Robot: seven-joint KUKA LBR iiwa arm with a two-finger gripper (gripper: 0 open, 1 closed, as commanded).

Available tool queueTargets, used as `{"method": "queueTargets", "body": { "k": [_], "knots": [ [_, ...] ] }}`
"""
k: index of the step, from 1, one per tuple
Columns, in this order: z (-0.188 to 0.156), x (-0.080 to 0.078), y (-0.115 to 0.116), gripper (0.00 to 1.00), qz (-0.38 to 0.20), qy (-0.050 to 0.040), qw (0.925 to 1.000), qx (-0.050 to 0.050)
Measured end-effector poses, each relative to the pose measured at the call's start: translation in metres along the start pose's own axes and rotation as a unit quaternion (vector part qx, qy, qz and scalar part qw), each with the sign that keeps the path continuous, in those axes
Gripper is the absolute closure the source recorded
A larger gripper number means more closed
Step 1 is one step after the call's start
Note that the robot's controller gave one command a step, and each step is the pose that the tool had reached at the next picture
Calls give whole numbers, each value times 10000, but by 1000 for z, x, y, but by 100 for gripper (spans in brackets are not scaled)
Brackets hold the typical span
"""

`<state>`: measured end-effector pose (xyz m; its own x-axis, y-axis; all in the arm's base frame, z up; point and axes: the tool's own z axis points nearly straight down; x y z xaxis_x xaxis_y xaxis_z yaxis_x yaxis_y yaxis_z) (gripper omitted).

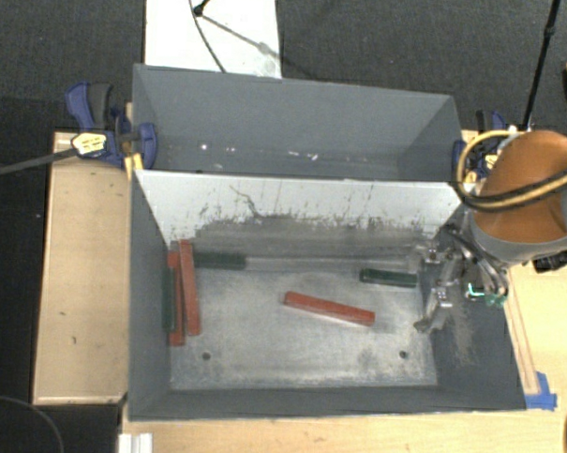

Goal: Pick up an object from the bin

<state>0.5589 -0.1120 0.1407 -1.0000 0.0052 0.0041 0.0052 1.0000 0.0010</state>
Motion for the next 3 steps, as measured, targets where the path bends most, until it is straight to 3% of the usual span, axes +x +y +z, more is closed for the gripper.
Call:
{"method": "queueTargets", "body": {
  "k": [1, 2, 3],
  "knots": [
    [73, -28, 71, 0, -54, -5, 10000, -16],
    [39, 17, 147, 0, 46, -24, 10000, -19],
    [39, 4, 82, 0, 140, -50, 9999, 18]
  ]
}}
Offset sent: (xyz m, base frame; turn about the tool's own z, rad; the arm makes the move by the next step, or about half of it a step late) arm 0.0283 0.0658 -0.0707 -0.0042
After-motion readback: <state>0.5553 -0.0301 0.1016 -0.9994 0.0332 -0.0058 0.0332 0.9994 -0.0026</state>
